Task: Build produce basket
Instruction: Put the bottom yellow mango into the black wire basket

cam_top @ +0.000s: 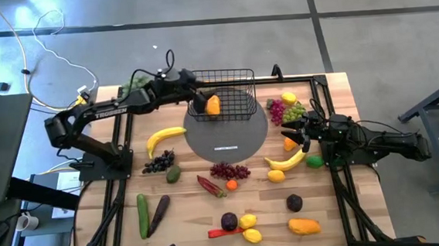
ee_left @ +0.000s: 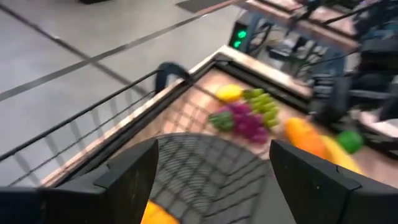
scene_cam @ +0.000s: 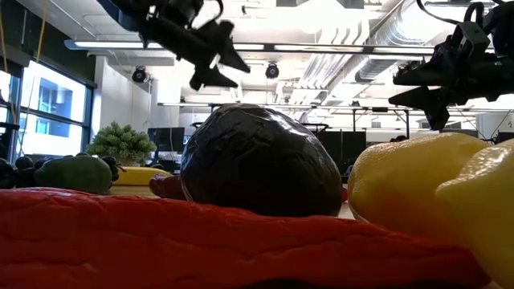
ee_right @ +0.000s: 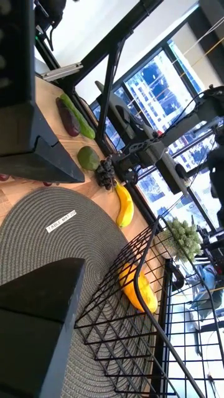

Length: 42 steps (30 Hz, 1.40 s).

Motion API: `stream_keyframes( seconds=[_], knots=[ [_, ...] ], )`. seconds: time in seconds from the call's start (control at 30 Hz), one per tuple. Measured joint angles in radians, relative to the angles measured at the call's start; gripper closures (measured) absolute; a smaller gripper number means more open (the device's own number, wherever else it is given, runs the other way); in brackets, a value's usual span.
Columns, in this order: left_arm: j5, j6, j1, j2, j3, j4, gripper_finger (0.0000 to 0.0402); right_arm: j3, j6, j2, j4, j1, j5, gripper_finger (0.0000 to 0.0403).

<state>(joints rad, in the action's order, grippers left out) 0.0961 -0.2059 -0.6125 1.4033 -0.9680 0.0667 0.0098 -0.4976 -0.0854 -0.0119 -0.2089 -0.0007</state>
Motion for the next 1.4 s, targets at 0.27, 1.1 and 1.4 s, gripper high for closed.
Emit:
stream_keyframes(
  seconds=[0.27,1.1,1.4],
  knots=[
    [-0.023,-0.004,0.12,-0.07,0.0,-0.001,0.0103,0.0,0.0,0.0,0.0,0.0,0.0,0.0213],
    [-0.402,-0.257,0.577,-0.1,0.0,-0.166,0.0103,0.0,0.0,0.0,0.0,0.0,0.0,0.0213],
    [-0.406,-0.407,0.681,-0.099,0.0,-0.227,0.0103,0.0,-0.001,0.0,0.0,0.0,0.0,0.0213]
  ],
)
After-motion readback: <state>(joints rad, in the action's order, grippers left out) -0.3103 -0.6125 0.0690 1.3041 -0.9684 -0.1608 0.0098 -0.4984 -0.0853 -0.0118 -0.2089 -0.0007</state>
